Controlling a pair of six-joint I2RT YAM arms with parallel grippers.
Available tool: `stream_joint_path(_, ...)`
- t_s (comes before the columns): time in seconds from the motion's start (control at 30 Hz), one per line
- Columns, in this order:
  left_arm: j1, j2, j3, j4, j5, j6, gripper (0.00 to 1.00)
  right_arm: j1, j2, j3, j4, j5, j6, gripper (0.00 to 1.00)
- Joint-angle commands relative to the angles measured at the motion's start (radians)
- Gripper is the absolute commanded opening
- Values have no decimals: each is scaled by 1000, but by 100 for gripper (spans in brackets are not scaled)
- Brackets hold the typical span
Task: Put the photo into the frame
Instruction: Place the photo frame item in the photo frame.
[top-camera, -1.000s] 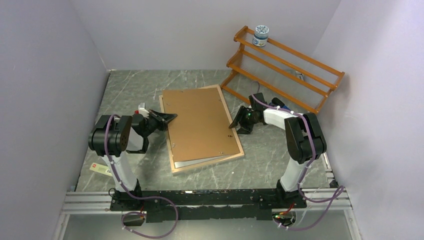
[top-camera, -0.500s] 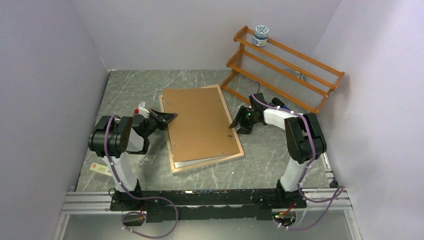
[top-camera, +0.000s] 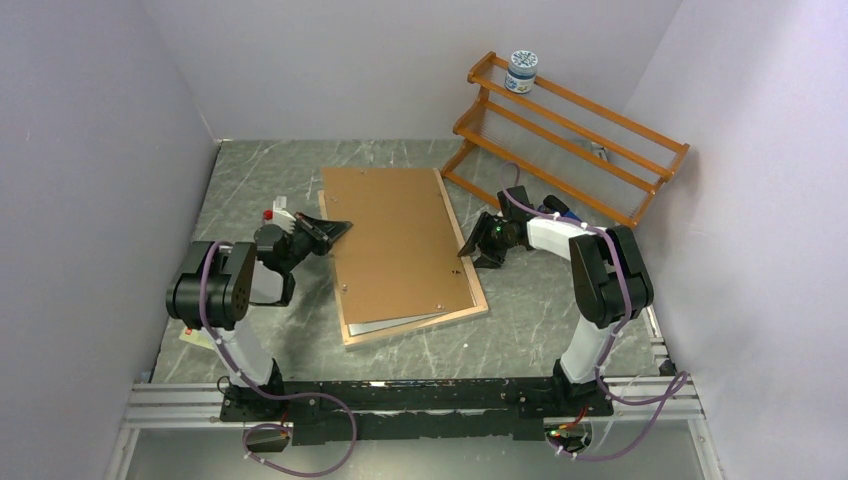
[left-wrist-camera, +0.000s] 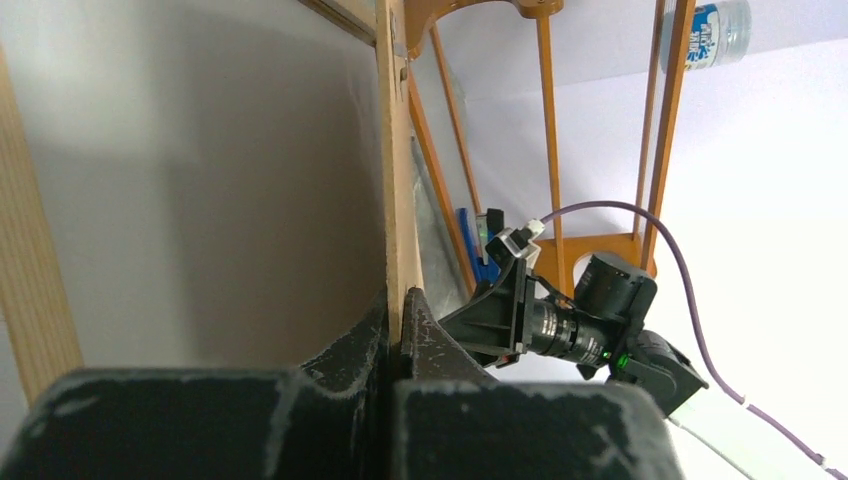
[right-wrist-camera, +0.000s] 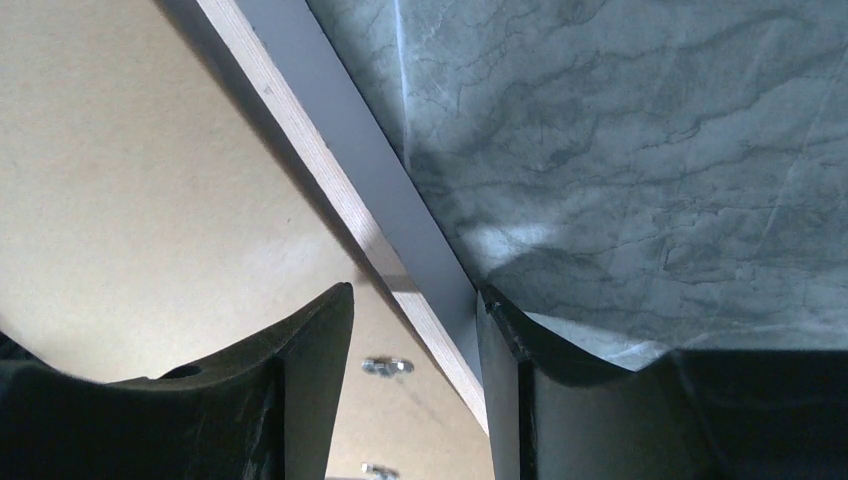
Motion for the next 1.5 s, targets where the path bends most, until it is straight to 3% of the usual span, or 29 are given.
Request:
stream_joint_path(0.0, 20, -25, 42, -7, 39, 79, 2, 3, -19, -14, -15, 61, -16, 53)
stream_joint_path(0.23, 7, -14, 99, -115, 71, 93, 2, 3, -20, -30, 2, 46, -10, 53)
stream_joint_path(0.6, -44, 126, 130, -14, -11, -64, 3, 5, -6, -7, 0, 19, -29, 55)
stream_joint_path(0.93, -65, 14, 177, -342, -20, 54, 17, 5, 5, 3, -5, 20, -30, 55)
stream_joint_path(1.1, -73, -49, 193, -511, -19, 97, 9, 5, 11, 11, -3, 14, -40, 55)
stream_joint_path(1.47, -83, -6, 235, -573, 110, 77, 3, 13, 25, 22, -10, 23, -39, 54)
